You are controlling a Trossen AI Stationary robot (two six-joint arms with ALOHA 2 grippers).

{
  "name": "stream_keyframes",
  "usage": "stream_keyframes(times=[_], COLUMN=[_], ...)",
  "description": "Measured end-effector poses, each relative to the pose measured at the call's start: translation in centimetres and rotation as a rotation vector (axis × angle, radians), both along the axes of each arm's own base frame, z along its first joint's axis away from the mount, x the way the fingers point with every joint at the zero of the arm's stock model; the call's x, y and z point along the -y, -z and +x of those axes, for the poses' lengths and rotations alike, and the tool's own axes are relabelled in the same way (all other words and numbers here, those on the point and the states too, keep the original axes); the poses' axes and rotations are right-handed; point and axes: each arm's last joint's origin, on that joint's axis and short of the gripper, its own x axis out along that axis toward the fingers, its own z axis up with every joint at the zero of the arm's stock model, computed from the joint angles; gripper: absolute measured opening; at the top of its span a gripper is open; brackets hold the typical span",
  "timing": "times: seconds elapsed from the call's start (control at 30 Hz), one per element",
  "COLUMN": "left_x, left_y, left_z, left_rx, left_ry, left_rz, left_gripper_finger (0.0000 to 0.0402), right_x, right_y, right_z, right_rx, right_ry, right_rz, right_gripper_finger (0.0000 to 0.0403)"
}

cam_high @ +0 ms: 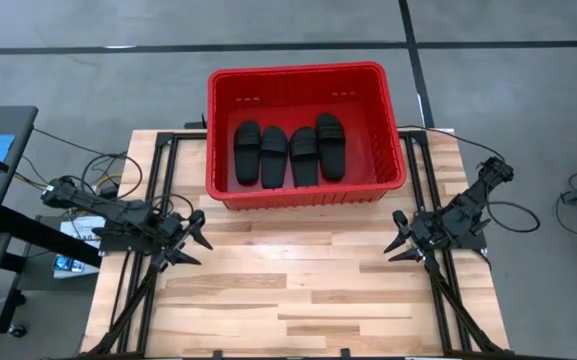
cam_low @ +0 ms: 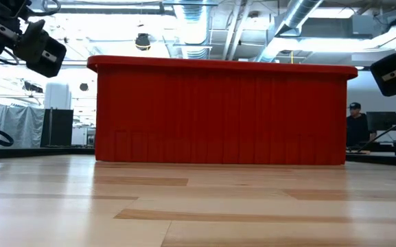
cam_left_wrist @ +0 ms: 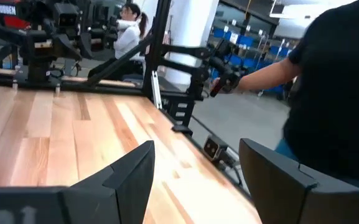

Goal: Pick and place slides into bin
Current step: Return to Home Position

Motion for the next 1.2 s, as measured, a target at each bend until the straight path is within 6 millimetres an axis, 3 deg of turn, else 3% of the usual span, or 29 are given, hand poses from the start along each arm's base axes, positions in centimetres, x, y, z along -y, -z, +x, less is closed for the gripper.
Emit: stream_keyframes(times=[0.3,1.2], left_x=[0.0,-0.2], left_y=[1.3,1.4], left_z=[0.0,0.1], left_rx=[-0.122,-0.129], left_ry=[-0.001,-0.077], left_rz=[0.049,0.067], left_gripper_finger=[0.0224,0.0224], right_x=[0.0,0.0], right_y=[0.0,0.0], right_z=[0.0,0.0], right_rx=[0.000,0.000], right_ry=[0.000,0.000], right_rz=[0.000,0.001], right_gripper_finger=[0.0103,0.0103])
